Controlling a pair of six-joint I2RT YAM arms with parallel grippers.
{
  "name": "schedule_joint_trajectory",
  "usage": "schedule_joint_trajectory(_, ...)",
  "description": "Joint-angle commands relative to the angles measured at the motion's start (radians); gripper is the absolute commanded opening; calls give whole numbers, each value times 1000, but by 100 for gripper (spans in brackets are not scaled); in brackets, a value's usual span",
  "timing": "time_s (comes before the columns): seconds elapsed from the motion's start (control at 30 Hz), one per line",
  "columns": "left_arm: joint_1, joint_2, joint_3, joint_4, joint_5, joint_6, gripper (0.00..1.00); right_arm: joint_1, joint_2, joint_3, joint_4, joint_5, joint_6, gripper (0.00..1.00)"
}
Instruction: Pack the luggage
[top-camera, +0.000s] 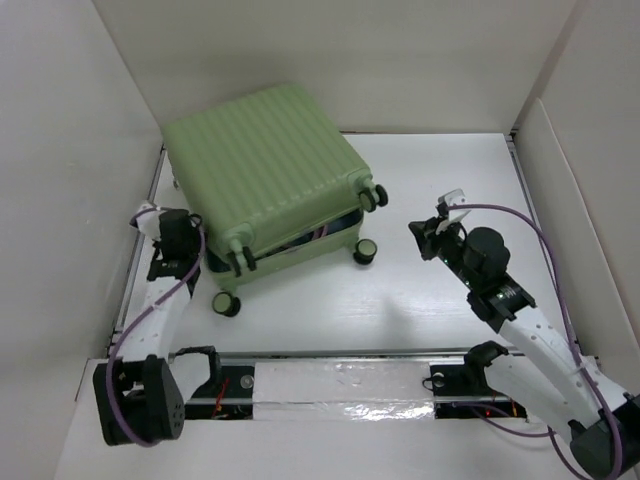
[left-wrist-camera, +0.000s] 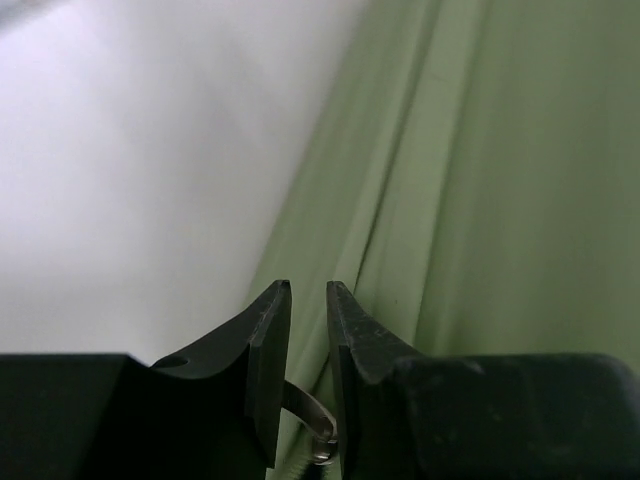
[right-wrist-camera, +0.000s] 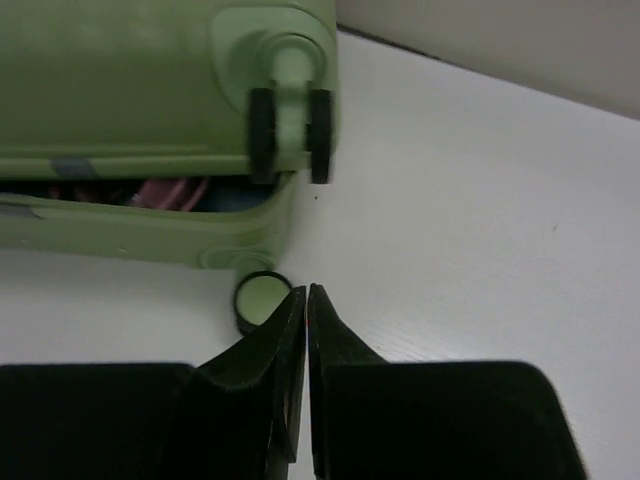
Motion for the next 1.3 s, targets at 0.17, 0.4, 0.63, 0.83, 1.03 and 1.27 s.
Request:
schedule_joint_trajectory(0.17, -475, -226, -247, 177, 155, -197, 15, 10, -123, 14, -41, 106, -4, 29)
schedule_joint_trajectory(0.4, -994, -64, -50, 97, -155, -164, 14, 28, -61, 103, -78, -48, -34, 67)
schedule_joint_trajectory(0.63, -1194, -42, 281, -1, -564, 40, 23, 28, -59, 123, -92, -12, -18, 74)
schedule_joint_trajectory(0.83, -835, -175, 287, 305, -347, 119, 42, 28, 8, 120, -5, 4, 14, 4)
schedule_joint_trajectory(1.03, -255, 86, 452, 315, 177, -39, 39, 28, 100, 141, 14, 49, 49, 1)
schedule_joint_trajectory(1.27, 43, 415, 635, 268, 302, 25, 39, 28, 108, 121, -8, 176, 40, 3)
